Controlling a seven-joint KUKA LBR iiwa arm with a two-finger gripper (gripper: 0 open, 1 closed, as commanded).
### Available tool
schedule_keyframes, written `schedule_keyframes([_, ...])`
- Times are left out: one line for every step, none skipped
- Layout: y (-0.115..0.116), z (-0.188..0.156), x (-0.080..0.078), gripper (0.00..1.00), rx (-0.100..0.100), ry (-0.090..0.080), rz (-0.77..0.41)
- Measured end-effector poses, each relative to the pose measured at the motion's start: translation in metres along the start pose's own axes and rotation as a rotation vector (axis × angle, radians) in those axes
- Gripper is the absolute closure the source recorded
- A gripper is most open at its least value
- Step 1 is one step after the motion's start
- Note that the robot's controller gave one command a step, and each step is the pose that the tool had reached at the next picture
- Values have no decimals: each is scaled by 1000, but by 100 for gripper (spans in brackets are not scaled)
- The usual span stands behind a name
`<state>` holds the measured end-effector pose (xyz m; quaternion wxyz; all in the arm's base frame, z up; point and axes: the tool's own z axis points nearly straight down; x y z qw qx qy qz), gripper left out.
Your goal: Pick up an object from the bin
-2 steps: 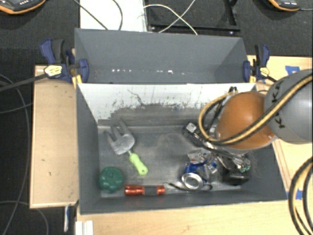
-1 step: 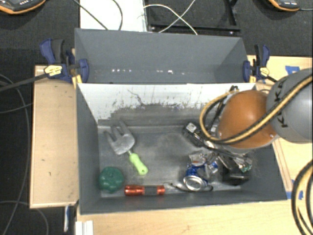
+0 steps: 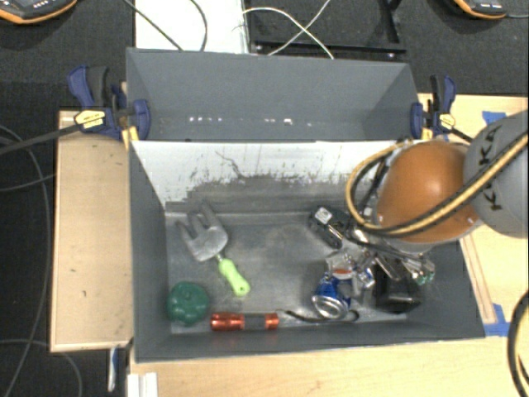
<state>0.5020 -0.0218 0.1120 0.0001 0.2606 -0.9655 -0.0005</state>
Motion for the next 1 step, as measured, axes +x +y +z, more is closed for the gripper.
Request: schedule_keyframes([0, -22, 0, 100, 1, -2, 0])
